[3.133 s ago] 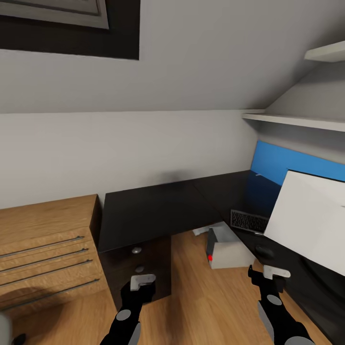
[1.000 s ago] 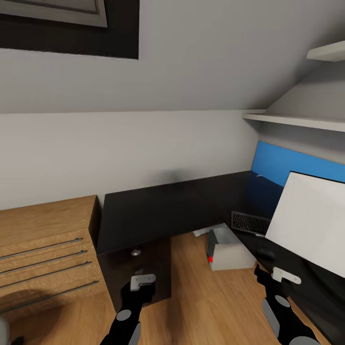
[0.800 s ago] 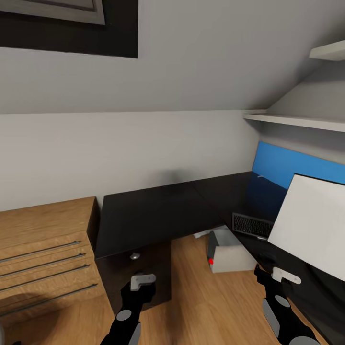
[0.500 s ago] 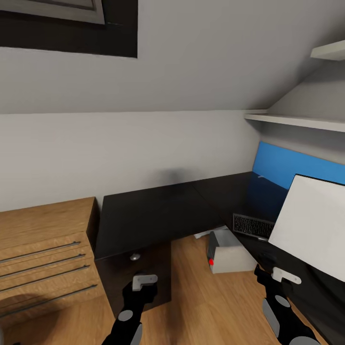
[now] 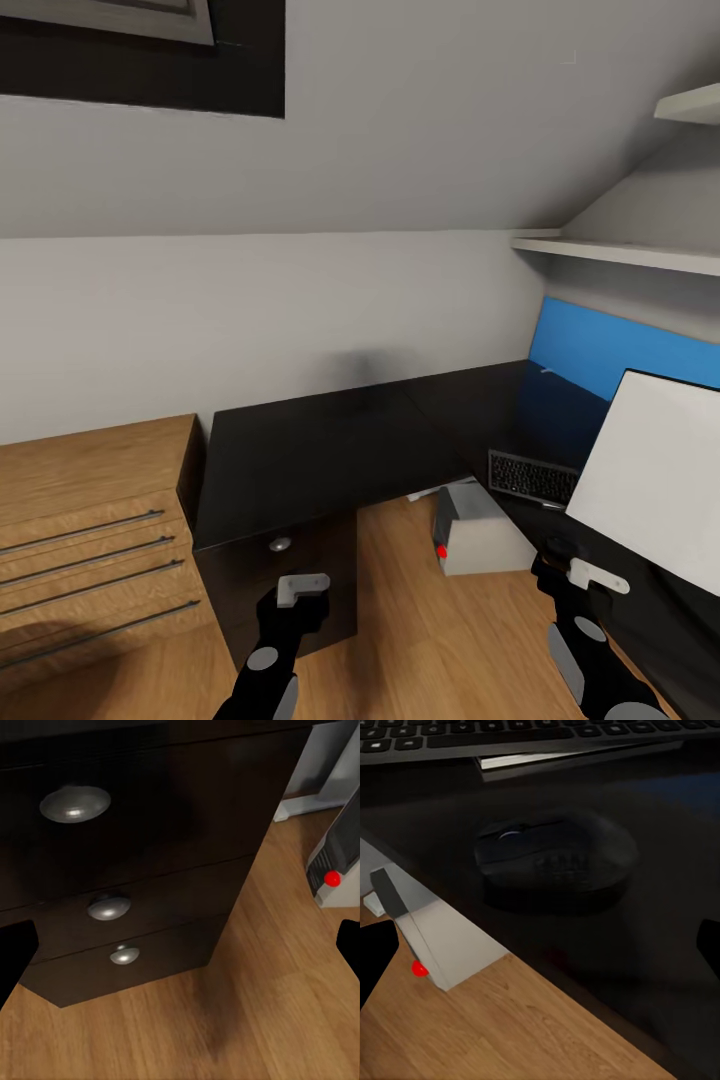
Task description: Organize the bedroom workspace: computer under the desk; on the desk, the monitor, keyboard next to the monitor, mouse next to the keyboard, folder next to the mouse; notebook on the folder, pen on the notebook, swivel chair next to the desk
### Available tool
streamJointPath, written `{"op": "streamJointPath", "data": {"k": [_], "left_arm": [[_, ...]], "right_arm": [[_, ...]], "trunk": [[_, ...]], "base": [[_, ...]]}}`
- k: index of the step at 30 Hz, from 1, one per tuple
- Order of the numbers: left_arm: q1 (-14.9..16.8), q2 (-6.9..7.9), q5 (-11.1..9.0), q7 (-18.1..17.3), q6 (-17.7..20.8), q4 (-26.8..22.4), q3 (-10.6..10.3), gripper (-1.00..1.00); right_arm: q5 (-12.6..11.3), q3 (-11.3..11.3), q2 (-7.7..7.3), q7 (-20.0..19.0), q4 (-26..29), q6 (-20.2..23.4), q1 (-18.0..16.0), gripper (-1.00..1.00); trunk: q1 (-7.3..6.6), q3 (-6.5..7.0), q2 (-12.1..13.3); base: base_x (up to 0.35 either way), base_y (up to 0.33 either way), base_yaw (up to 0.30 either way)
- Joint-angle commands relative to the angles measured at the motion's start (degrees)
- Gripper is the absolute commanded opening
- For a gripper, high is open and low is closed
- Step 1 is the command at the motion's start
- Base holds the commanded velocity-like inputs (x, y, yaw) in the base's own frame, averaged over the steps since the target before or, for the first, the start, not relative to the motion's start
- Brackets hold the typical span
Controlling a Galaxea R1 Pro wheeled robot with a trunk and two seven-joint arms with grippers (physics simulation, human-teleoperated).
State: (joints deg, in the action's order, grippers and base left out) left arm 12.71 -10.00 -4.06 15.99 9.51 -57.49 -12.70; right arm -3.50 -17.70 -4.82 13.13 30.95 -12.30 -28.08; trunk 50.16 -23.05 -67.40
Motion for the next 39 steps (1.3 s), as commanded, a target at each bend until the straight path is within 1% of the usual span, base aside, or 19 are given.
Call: {"op": "streamJointPath", "data": {"k": [1,14,19,23,31,39], "left_arm": [[0.0,0.00,-0.4,0.4,0.2,-0.1,-0.1,1.00],[0.0,0.00,-0.4,0.4,0.2,-0.1,-0.1,1.00],[0.0,0.00,-0.4,0.4,0.2,-0.1,-0.1,1.00],[0.0,0.00,-0.4,0.4,0.2,-0.1,-0.1,1.00],[0.0,0.00,-0.4,0.4,0.2,-0.1,-0.1,1.00],[0.0,0.00,-0.4,0.4,0.2,-0.1,-0.1,1.00]], "right_arm": [[-0.4,0.0,-0.01,0.0,-0.1,-0.3,0.0,1.00],[-0.4,0.0,-0.01,0.1,-0.3,-0.2,0.0,1.00],[-0.4,0.0,-0.04,0.1,-0.3,-0.2,0.0,1.00],[-0.4,-0.9,-0.07,0.1,-0.3,-0.2,0.0,1.00],[-0.4,-2.5,-0.09,0.1,-0.3,-0.2,0.0,1.00],[-0.4,-2.9,-0.18,0.1,-0.3,-0.2,0.0,1.00]], "trunk": [[0.00,-0.06,0.0],[0.00,-0.06,0.0],[0.00,-0.06,0.0],[0.00,-0.06,0.0],[0.00,-0.06,0.0],[0.00,-0.06,0.0]], "base": [[0.010,0.000,0.000],[0.005,0.000,0.000],[0.150,0.000,0.000],[0.152,0.000,0.000],[0.032,0.000,0.000],[0.006,-0.002,0.000]]}}
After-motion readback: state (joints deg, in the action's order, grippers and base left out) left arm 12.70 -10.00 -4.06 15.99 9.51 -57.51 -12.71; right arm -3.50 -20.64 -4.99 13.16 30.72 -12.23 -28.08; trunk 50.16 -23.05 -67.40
